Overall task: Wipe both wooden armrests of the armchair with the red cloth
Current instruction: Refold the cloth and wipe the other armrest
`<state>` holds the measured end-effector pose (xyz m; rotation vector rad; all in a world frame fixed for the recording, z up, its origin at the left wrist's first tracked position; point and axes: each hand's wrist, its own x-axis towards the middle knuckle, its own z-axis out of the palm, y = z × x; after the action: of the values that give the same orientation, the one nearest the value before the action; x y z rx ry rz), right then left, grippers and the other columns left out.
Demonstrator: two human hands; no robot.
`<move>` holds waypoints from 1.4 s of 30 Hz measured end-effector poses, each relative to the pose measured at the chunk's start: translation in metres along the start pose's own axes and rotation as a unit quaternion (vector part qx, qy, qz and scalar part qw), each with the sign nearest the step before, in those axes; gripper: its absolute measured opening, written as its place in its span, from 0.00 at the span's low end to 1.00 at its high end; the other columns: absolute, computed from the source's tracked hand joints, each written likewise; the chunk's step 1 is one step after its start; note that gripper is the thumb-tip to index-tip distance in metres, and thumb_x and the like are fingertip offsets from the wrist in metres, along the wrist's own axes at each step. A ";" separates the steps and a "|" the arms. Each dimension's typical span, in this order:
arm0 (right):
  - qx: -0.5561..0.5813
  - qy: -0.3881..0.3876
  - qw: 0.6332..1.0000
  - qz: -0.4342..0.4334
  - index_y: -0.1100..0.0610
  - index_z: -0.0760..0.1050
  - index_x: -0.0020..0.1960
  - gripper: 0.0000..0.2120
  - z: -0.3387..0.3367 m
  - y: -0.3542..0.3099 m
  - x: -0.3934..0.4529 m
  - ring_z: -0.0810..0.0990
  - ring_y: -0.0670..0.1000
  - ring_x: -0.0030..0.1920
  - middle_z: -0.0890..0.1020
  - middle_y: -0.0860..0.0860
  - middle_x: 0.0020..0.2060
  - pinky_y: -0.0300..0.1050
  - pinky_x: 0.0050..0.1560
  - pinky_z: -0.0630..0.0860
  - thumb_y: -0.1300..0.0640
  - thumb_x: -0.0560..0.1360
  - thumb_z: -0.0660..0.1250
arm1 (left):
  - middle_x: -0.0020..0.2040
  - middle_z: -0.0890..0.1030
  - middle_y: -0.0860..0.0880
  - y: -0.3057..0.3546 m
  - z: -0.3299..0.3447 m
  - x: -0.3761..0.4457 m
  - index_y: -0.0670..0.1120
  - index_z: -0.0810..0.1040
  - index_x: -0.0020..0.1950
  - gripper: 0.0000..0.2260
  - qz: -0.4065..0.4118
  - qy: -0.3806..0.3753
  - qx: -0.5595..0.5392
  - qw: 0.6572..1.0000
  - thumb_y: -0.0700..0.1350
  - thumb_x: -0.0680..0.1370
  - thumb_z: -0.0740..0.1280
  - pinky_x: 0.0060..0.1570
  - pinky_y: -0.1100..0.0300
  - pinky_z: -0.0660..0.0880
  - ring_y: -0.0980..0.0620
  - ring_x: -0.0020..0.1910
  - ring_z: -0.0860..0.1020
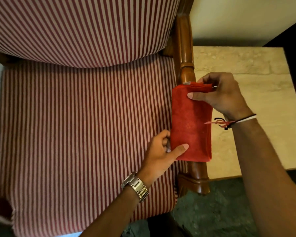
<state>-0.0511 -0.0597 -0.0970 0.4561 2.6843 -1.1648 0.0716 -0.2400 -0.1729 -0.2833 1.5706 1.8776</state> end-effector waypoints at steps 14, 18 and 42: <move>0.080 -0.042 0.994 -0.066 0.56 0.79 0.46 0.15 0.115 -0.140 -0.009 0.79 0.50 0.44 0.82 0.52 0.42 0.56 0.54 0.81 0.60 0.65 0.83 | 0.47 0.87 0.40 0.056 -0.174 -0.051 0.37 0.76 0.54 0.17 -0.013 0.092 0.070 0.993 0.40 0.71 0.79 0.48 0.52 0.85 0.40 0.50 0.86; 0.097 -0.077 0.989 -0.083 0.57 0.80 0.45 0.14 0.161 -0.184 -0.018 0.79 0.51 0.44 0.81 0.54 0.42 0.57 0.52 0.80 0.61 0.65 0.83 | 0.44 0.87 0.50 0.084 -0.235 -0.080 0.47 0.76 0.50 0.14 -0.049 0.075 0.186 0.979 0.47 0.71 0.78 0.49 0.53 0.84 0.51 0.46 0.86; 0.062 -0.169 0.960 -0.214 0.57 0.78 0.53 0.17 0.386 -0.328 -0.078 0.81 0.44 0.41 0.84 0.50 0.43 0.36 0.39 0.78 0.46 0.73 0.76 | 0.56 0.81 0.47 0.118 -0.452 -0.207 0.51 0.76 0.56 0.15 -0.213 0.260 0.418 0.844 0.55 0.74 0.73 0.57 0.43 0.80 0.48 0.52 0.81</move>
<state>-0.0757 -0.5719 -0.1132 -0.3057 2.4770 -1.3740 0.0465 -0.7418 -0.0793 -0.7025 2.2866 0.6733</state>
